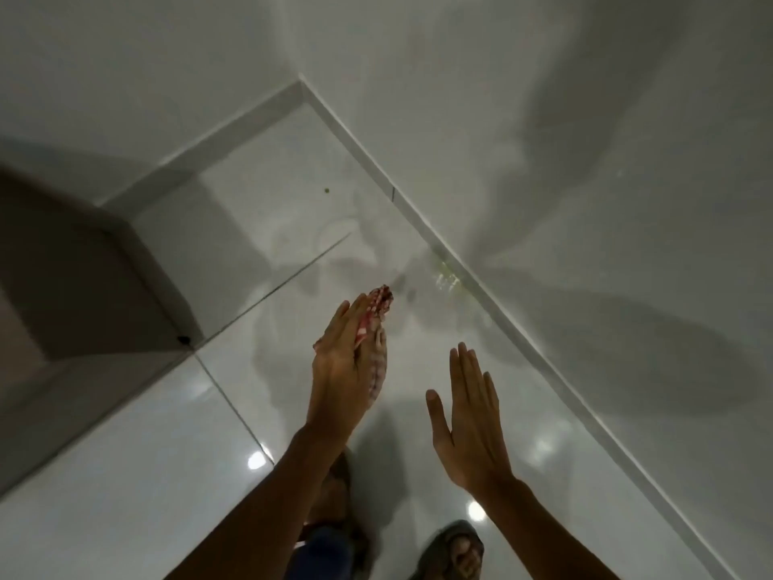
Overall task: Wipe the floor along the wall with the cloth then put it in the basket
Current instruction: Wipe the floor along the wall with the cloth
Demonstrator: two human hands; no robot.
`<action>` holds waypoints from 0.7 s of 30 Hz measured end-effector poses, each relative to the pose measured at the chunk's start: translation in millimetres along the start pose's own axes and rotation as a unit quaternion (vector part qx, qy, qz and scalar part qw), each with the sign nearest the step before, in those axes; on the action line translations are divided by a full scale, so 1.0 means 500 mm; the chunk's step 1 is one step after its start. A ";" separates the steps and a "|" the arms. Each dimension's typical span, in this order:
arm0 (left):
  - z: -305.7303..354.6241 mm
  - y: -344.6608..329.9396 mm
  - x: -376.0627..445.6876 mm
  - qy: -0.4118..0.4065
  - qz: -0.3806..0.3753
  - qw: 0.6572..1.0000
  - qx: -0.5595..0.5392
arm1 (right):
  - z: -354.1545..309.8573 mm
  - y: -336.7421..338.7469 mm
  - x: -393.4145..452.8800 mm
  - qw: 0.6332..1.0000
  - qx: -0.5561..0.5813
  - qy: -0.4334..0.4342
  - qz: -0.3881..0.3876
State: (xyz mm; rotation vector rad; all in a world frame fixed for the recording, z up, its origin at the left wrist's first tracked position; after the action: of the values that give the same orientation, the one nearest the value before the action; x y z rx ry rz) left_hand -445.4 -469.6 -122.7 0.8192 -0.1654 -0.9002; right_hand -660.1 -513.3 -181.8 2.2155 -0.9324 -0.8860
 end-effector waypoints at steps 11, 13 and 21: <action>-0.132 -0.453 0.261 -0.122 -0.036 0.991 0.051 | 0.375 -0.228 0.230 0.999 -0.017 -0.013 0.036; -0.140 -0.503 0.312 -0.101 -0.017 0.994 0.049 | 0.414 -0.242 0.253 0.997 -0.051 -0.024 0.046; -0.122 -0.678 0.335 -0.077 0.043 0.994 0.068 | 0.451 -0.296 0.271 0.984 -0.107 0.007 0.145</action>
State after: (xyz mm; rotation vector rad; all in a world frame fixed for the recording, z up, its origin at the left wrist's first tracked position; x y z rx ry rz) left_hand -525.9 -679.0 -433.6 0.8616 -0.3976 -0.8769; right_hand -698.8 -584.4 -472.6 1.8453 -1.0663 -0.7918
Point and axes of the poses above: each hand's wrist, its own x-axis towards the middle knuckle, its own y-axis out of the back of the hand, z = x × y, the point moved 3 cm from there along x, towards the middle knuckle, and after that the axes turned 10 degrees about x, right-handed, at the moved point
